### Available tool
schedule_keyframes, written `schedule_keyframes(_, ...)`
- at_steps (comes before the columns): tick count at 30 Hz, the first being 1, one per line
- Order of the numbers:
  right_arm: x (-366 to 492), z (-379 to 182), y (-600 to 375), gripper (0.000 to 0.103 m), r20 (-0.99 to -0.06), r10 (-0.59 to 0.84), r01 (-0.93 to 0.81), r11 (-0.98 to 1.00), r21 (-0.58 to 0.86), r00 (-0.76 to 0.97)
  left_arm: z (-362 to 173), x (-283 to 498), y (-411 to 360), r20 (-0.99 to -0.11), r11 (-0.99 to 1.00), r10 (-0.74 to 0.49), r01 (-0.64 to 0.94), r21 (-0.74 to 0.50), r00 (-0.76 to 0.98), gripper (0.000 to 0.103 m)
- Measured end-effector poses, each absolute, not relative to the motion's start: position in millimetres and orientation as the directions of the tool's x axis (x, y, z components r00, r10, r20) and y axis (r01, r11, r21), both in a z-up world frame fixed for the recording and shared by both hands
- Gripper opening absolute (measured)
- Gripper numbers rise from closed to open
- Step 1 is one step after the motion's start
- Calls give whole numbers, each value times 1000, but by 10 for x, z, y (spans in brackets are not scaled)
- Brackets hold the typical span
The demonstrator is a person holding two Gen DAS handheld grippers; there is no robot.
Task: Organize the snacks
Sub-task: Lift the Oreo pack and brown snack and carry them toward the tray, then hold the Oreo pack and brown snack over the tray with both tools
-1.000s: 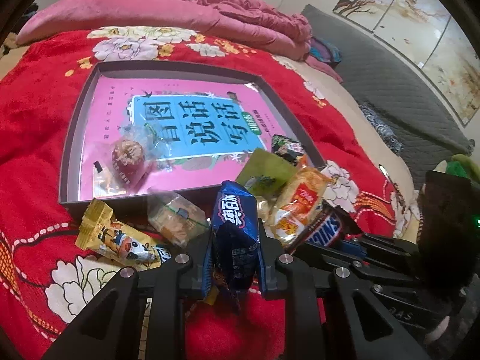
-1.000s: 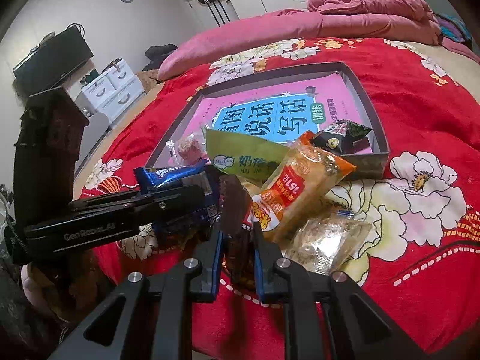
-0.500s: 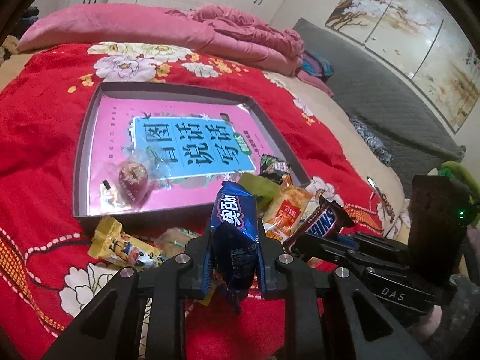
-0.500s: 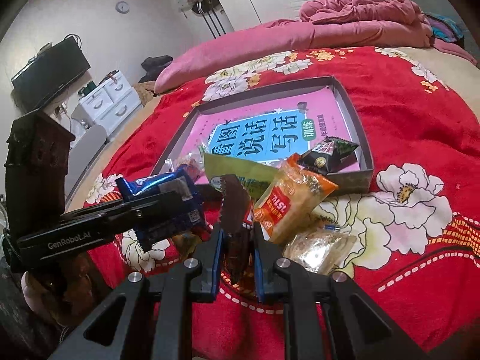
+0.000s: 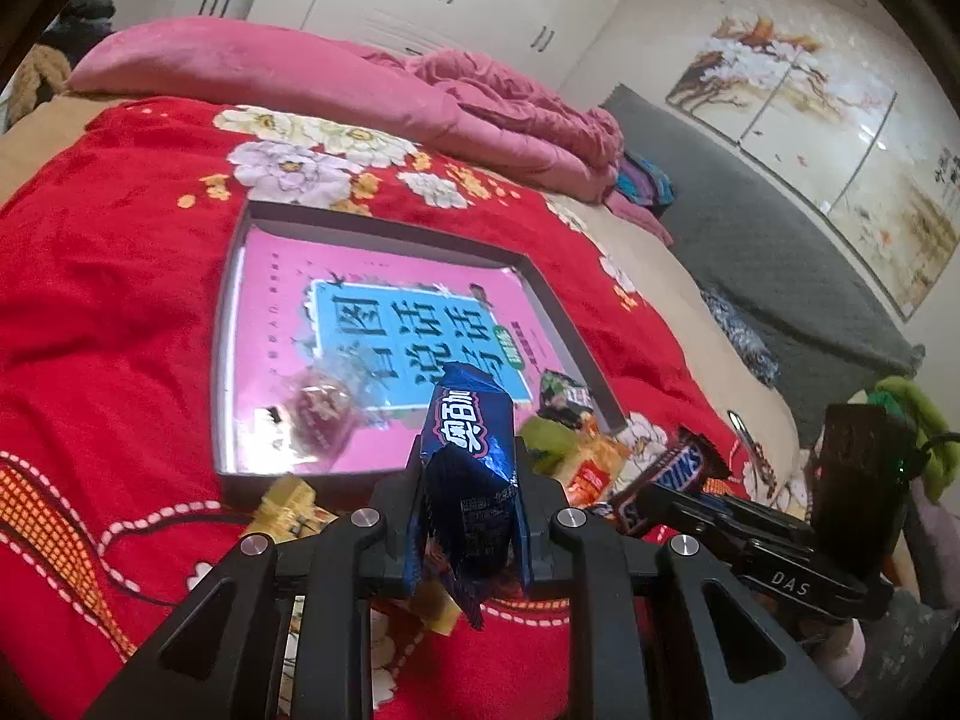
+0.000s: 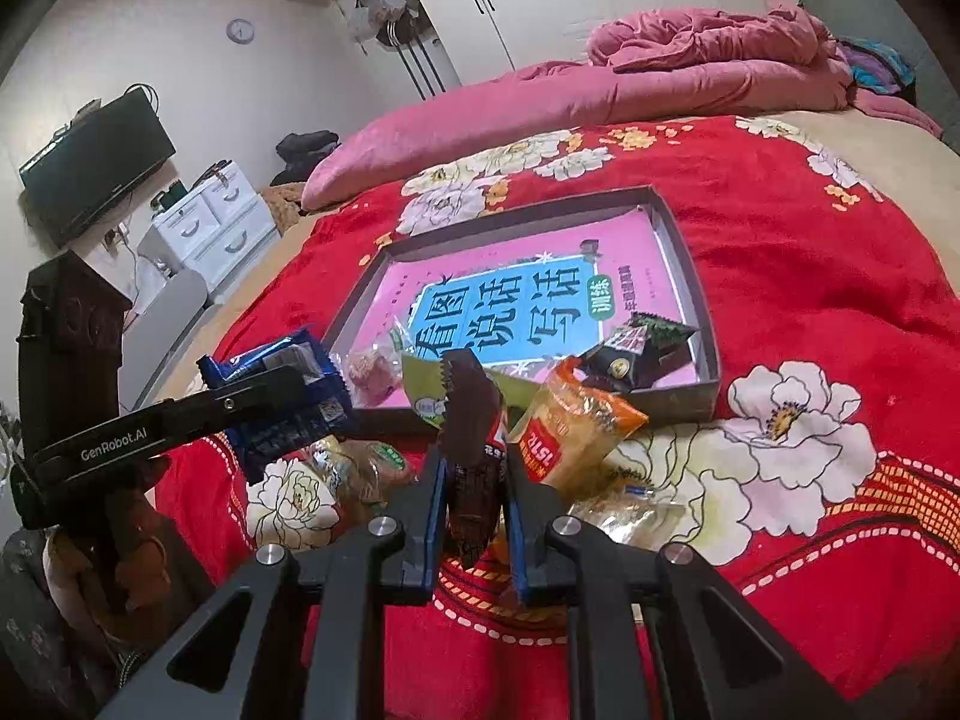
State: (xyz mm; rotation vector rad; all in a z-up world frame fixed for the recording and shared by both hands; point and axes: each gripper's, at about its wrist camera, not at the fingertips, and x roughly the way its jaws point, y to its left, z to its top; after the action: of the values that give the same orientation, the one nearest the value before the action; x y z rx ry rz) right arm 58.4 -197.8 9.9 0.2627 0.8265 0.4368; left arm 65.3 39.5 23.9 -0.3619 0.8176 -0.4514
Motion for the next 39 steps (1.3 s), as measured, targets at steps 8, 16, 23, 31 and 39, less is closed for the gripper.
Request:
schedule_keyframes(8, 624, 178, -2059, 18, -629, 468, -255, 879, 403, 621, 296, 701, 657, -594, 854, -477, 183, -487, 648, 23)
schedule_keyframes(16, 734, 272, -2155, 18, -598, 464, -237, 876, 420, 654, 262, 785, 788, -593, 856, -455, 143, -497, 664, 23)
schedule_keyframes(23, 839, 328, -2260, 18, -576, 453, -211, 874, 439, 680, 170, 899, 735, -601, 853, -463, 143, -502, 652, 23)
schedule_keyframes(31, 914, 382, -2365, 18, -563, 429, -190, 881, 433, 707, 46, 1008, 584, -624, 854, -475, 156, -495, 620, 23)
schedule_keyframes(39, 991, 359, -2441, 18, -571, 390, -154, 896, 417, 722, -54, 1090, 477, -639, 854, -488, 174, -491, 594, 23)
